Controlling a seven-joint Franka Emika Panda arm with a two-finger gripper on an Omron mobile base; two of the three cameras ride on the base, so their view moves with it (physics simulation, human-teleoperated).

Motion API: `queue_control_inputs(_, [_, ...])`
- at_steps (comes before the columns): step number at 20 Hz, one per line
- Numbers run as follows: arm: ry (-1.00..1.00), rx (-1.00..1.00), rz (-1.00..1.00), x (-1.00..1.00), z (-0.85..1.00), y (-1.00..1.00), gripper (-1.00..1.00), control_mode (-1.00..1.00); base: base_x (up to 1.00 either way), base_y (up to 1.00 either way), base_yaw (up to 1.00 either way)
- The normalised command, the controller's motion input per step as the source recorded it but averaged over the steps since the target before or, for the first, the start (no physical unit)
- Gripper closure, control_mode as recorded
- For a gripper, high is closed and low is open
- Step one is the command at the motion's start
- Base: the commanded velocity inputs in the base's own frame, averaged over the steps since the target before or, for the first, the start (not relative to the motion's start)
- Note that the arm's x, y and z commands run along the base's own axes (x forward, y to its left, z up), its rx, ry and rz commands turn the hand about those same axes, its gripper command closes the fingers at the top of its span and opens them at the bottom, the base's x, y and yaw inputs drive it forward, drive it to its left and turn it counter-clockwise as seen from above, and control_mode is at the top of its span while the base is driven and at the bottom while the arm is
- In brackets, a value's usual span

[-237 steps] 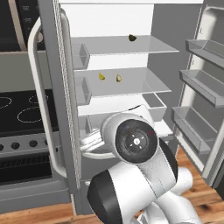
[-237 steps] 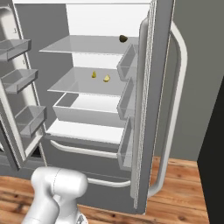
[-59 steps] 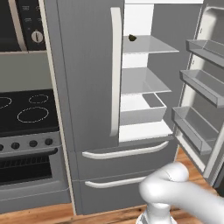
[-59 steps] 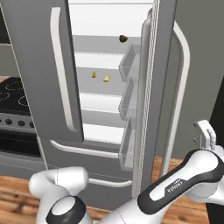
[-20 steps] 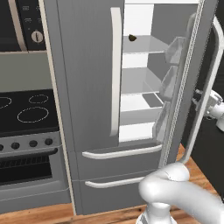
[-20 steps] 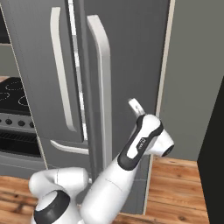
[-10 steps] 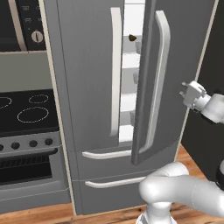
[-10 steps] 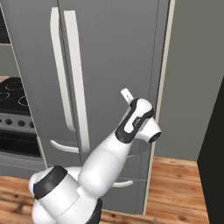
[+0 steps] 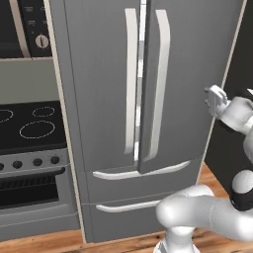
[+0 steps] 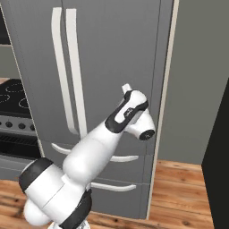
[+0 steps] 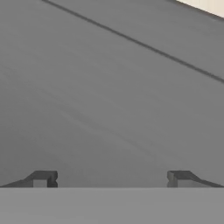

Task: Place the lemon wedge in the correct fridge rack based on whether it is a fruit or vegetable. Finally, close the fridge door.

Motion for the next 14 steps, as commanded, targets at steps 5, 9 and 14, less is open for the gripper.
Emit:
queue_control_inputs(5, [0.19,-0.04,-0.24,0.23,0.0,0.27,-1.0,-1.0,0.0,0.0,0.0])
queue_control_inputs(9, [0.18,-0.03,-0.21,0.15,0.04,0.27,-1.0,-1.0,0.0,0.0,0.0])
queue_control_inputs(14, [0.17,-0.03,-0.17,0.12,0.1,0.25,-1.0,-1.0,0.0,0.0,0.0])
